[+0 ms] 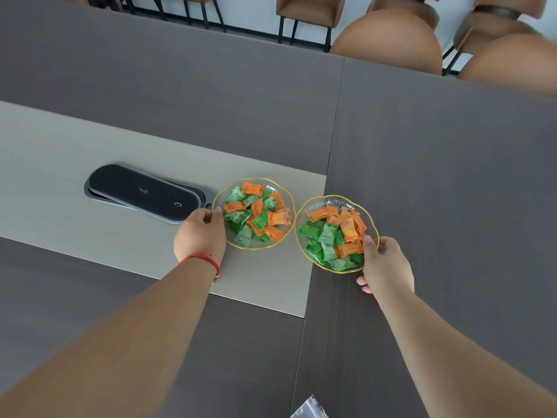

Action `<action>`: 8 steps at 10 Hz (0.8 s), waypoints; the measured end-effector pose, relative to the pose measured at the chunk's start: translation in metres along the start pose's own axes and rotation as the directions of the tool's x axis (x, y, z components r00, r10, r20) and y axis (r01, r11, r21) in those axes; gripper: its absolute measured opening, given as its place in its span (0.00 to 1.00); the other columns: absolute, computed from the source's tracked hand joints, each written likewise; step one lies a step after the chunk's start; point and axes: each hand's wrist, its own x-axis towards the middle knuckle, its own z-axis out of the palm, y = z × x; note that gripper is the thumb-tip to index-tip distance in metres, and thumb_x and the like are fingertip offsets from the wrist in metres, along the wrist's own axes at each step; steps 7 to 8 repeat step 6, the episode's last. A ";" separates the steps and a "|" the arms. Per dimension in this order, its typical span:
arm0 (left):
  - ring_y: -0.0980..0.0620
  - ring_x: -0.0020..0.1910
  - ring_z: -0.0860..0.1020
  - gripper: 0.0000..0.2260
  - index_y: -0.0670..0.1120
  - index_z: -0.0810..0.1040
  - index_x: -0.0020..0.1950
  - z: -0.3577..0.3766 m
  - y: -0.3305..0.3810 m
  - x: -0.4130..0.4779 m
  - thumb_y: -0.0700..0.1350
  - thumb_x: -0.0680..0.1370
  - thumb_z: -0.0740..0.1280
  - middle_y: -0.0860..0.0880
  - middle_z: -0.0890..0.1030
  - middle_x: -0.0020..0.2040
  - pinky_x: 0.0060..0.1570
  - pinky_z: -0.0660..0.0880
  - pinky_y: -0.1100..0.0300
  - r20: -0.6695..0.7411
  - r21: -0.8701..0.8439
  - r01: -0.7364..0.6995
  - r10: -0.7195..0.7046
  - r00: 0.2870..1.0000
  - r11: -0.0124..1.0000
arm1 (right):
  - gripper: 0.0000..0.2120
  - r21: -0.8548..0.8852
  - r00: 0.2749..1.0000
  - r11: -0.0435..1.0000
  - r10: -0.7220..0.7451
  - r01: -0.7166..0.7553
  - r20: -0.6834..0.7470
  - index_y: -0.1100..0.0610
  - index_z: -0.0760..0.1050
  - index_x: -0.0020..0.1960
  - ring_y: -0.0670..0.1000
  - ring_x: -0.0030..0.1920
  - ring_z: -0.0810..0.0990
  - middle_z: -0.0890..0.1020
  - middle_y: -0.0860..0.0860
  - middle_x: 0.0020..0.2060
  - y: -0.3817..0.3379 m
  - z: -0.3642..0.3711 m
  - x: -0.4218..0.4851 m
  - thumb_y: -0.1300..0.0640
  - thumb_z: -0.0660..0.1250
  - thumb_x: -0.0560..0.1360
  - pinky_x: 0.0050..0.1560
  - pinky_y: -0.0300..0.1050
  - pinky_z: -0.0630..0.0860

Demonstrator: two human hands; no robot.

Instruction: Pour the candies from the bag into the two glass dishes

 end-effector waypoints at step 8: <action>0.40 0.38 0.77 0.30 0.37 0.71 0.52 -0.027 0.010 -0.011 0.65 0.71 0.57 0.33 0.77 0.47 0.49 0.78 0.44 0.077 -0.252 0.155 -0.140 0.987 0.955 | 0.24 0.315 0.987 0.940 0.098 -0.134 0.128 0.50 0.64 0.71 0.53 0.30 0.85 0.81 0.56 0.41 0.005 -0.017 -0.009 0.40 0.57 0.79 0.36 0.50 0.84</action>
